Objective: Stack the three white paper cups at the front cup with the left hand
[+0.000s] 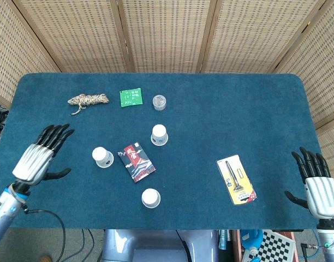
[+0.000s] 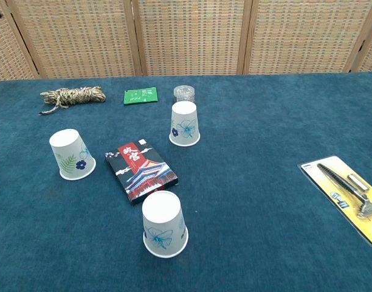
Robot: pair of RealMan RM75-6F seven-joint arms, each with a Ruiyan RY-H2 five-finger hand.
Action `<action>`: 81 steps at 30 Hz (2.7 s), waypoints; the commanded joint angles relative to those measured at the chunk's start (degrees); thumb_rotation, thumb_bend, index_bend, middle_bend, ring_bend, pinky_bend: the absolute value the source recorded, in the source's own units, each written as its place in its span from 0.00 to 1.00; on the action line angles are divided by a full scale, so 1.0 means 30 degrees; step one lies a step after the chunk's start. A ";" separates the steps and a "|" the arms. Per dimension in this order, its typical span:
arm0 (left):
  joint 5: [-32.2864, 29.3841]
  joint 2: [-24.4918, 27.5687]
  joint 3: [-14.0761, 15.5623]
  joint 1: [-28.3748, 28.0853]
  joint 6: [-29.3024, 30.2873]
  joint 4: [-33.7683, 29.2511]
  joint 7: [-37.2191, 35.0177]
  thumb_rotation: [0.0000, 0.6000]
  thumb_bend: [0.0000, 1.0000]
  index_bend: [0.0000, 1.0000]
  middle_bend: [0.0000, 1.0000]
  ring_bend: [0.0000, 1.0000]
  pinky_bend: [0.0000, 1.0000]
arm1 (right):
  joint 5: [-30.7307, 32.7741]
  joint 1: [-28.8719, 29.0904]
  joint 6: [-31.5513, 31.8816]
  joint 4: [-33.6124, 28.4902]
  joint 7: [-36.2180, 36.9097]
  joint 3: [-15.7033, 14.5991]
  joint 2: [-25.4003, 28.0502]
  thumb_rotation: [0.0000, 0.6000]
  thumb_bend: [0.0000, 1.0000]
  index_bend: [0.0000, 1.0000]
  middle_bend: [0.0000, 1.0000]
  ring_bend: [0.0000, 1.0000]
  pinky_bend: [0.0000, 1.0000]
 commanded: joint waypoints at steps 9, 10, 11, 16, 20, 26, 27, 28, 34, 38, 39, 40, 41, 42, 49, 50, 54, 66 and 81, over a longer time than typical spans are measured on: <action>-0.7419 -0.3679 -0.3888 -0.9443 -1.0126 0.2688 0.3401 1.00 0.21 0.00 0.00 0.00 0.00 | 0.1466 0.0390 -0.0794 0.0556 -0.0292 0.0665 -0.0264 1.00 0.00 0.00 0.00 0.00 0.00; -0.8063 -0.4171 -0.3989 -1.0098 -1.0607 0.3258 0.3770 1.00 0.21 0.00 0.00 0.00 0.00 | 0.1574 0.0418 -0.0829 0.0688 -0.0188 0.0735 -0.0290 1.00 0.00 0.00 0.00 0.00 0.00; -0.8922 -0.4856 -0.4097 -1.0967 -1.1218 0.4028 0.4188 1.00 0.21 0.00 0.00 0.00 0.00 | 0.1754 0.0435 -0.0863 0.0855 -0.0062 0.0833 -0.0314 1.00 0.00 0.00 0.00 0.00 0.00; -1.1990 -0.7615 -0.3900 -1.4287 -1.3155 0.7790 0.5875 1.00 0.21 0.00 0.00 0.00 0.00 | 0.2618 0.0426 -0.0941 0.1324 0.0313 0.1274 -0.0278 1.00 0.00 0.00 0.00 0.00 0.00; -1.4948 -1.0295 -0.2950 -1.6806 -1.4953 1.2155 0.6917 1.00 0.21 0.00 0.00 0.00 0.00 | 0.3469 0.0262 -0.0949 0.1707 0.0748 0.1628 -0.0136 1.00 0.00 0.00 0.00 0.00 0.00; -1.7129 -1.2613 -0.1826 -1.8542 -1.6669 1.5788 0.6972 1.00 0.21 0.00 0.00 0.00 0.00 | 0.4097 0.0116 -0.1095 0.2078 0.1159 0.1806 -0.0030 1.00 0.00 0.00 0.00 0.00 0.00; -1.7266 -1.3067 -0.1626 -1.8754 -1.7051 1.6340 0.6823 1.00 0.21 0.00 0.00 0.00 0.00 | 0.4240 0.0091 -0.1142 0.2164 0.1228 0.1842 -0.0024 1.00 0.00 0.00 0.00 0.00 0.00; -1.7378 -1.3401 -0.1572 -1.8890 -1.7314 1.6782 0.6619 1.00 0.21 0.00 0.00 0.00 0.00 | 0.4323 0.0091 -0.1189 0.2215 0.1256 0.1867 -0.0021 1.00 0.00 0.00 0.00 0.00 0.00; -1.7001 -1.3940 -0.1623 -1.9289 -1.7967 1.7968 0.5389 1.00 0.21 0.00 0.00 0.00 0.00 | 0.4493 0.0053 -0.1254 0.2360 0.1357 0.1914 -0.0046 1.00 0.00 0.00 0.00 0.00 0.00; -1.6573 -1.4138 -0.1410 -1.9381 -1.7966 1.8360 0.4993 1.00 0.22 0.00 0.00 0.00 0.02 | 0.4619 0.0078 -0.1411 0.2483 0.1411 0.1930 -0.0089 1.00 0.00 0.00 0.00 0.00 0.00; -1.6534 -1.4202 -0.1376 -1.9393 -1.7964 1.8448 0.4925 1.00 0.22 0.00 0.03 0.01 0.06 | 0.4635 0.0080 -0.1435 0.2500 0.1432 0.1930 -0.0093 1.00 0.00 0.00 0.00 0.00 0.00; -1.6500 -1.4274 -0.1334 -1.9409 -1.7962 1.8553 0.4868 1.00 0.22 0.01 0.06 0.03 0.09 | 0.4649 0.0080 -0.1454 0.2515 0.1457 0.1931 -0.0098 1.00 0.00 0.00 0.00 0.00 0.00; -1.6470 -1.4349 -0.1287 -1.9435 -1.7973 1.8664 0.4821 1.00 0.22 0.04 0.12 0.06 0.15 | 0.4660 0.0079 -0.1467 0.2530 0.1477 0.1933 -0.0103 1.00 0.00 0.00 0.00 0.00 0.00; -1.6442 -1.4463 -0.1186 -1.9479 -1.8021 1.8857 0.4776 1.00 0.22 0.07 0.16 0.10 0.19 | 0.4676 0.0077 -0.1473 0.2553 0.1495 0.1942 -0.0108 1.00 0.00 0.00 0.00 0.00 0.00; -1.6463 -1.5531 -0.0759 -1.9601 -1.6824 2.0075 0.4848 1.00 0.22 0.36 0.44 0.34 0.38 | 0.4728 0.0008 -0.1351 0.2574 0.1603 0.2026 -0.0087 1.00 0.00 0.00 0.00 0.00 0.00; -1.6459 -1.5560 -0.0747 -1.9593 -1.6732 2.0097 0.4879 1.00 0.22 0.39 0.46 0.36 0.39 | 0.4733 0.0006 -0.1356 0.2576 0.1619 0.2029 -0.0086 1.00 0.00 0.00 0.00 0.00 0.00; -1.6597 -1.5644 -0.0758 -1.9537 -1.6384 2.0114 0.5022 1.00 0.22 0.43 0.49 0.38 0.39 | 0.4758 0.0008 -0.1398 0.2615 0.1683 0.2046 -0.0084 1.00 0.00 0.00 0.00 0.00 0.00; -1.5880 -1.3881 -0.1625 -1.9282 -1.5088 1.7527 0.4678 1.00 0.22 0.44 0.49 0.38 0.39 | 0.4839 0.0036 -0.1594 0.2668 0.1777 0.2051 -0.0087 1.00 0.00 0.00 0.00 0.00 0.00; -1.0431 -0.1727 -0.1184 -1.5143 -1.2160 0.1674 0.3773 1.00 0.22 0.44 0.49 0.38 0.38 | 0.4701 0.0246 -0.1755 0.2529 0.0742 0.1845 -0.0444 1.00 0.00 0.00 0.00 0.00 0.00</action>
